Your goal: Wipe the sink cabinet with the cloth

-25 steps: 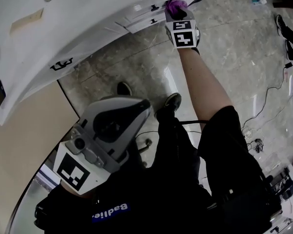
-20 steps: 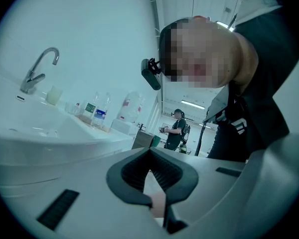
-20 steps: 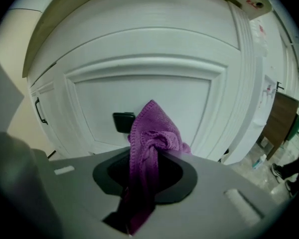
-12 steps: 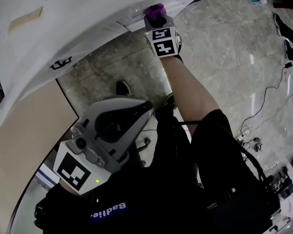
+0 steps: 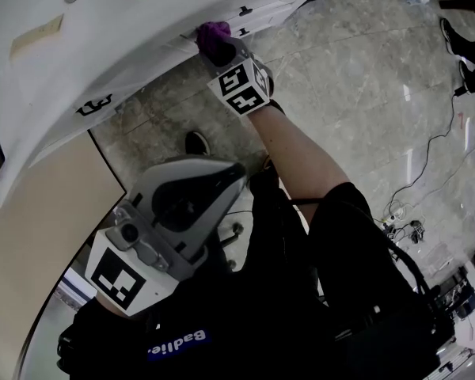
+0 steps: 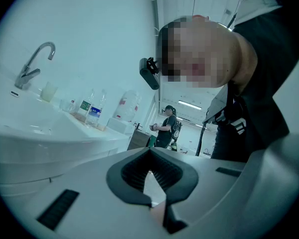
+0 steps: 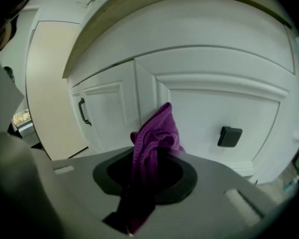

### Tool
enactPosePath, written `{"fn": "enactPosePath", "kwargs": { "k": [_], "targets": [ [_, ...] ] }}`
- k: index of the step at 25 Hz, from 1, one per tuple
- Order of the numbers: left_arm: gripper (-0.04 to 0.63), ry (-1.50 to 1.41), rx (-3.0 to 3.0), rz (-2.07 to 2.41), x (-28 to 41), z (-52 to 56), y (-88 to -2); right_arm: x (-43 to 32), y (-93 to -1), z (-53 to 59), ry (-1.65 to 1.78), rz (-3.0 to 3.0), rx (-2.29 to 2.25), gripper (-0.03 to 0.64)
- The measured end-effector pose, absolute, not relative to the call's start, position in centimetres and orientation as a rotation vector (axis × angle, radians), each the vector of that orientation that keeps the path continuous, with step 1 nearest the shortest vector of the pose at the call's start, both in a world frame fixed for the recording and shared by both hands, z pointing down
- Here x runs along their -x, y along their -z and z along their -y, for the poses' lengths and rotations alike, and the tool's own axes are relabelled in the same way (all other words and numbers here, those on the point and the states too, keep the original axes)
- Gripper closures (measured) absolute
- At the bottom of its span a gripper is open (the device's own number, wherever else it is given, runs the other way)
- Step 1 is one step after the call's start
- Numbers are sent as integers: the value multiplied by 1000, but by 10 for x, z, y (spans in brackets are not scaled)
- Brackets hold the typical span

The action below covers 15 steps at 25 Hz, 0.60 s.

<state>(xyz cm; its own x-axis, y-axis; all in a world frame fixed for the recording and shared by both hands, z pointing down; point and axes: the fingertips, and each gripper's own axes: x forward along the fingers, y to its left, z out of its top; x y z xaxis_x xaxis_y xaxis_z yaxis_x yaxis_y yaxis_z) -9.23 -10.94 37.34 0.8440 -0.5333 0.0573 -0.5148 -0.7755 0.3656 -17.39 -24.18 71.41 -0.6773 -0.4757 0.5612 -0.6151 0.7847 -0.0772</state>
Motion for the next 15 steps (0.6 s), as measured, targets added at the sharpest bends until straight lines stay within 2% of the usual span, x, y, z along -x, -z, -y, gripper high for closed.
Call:
{"fn": "enactPosePath", "kwargs": {
  "k": [4,11,15],
  "targets": [
    [606,88,-2660,781,87,113,-369,138,-711,244,-365,2469,-827,531],
    [606,96,-2654,778,82,114,-368,-24,-737,316,-768,2228,-1394,531],
    [606,91,-2651,799,87,115,-368,-63,-747,345,-814,2118,-1515,531]
  ]
}}
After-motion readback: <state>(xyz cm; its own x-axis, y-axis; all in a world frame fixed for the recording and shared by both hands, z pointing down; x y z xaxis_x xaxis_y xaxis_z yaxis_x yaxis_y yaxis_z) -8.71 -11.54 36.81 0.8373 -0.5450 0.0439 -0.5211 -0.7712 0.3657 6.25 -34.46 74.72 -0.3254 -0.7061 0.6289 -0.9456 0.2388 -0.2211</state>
